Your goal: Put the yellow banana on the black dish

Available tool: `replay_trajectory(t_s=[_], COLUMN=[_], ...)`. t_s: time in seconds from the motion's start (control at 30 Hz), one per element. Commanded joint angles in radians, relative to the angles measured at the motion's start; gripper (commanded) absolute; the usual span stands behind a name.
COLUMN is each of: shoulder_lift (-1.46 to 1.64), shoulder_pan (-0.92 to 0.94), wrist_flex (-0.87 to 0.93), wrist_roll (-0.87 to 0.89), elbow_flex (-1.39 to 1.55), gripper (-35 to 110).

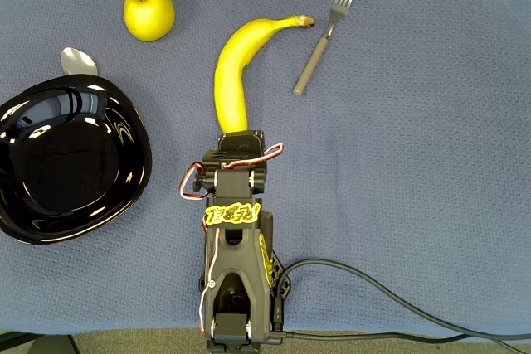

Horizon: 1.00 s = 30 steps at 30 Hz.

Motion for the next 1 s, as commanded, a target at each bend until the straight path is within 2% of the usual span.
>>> replay_trajectory(t_s=[0.0, 0.33, 0.53, 0.67, 0.73, 0.83, 0.87, 0.97], shoulder_lift=[-0.08, -0.097, -0.124, -0.212, -0.255, -0.37, -0.411, -0.495], shoulder_pan=[-0.017, -0.009, -0.011, -0.014, -0.005, -0.021, -0.025, -0.018], wrist_flex=[-0.028, -0.028, -0.046, -0.08, -0.095, -0.15, -0.181, -0.224], wrist_roll=[0.095, 0.103, 0.097, -0.028, -0.144, -0.233, -0.331, -0.434], elbow_flex=[-0.115, -0.114, -0.132, -0.178, -0.207, -0.278, -0.301, -0.348], gripper=[0, 2, 13, 19, 20, 8, 3, 7])
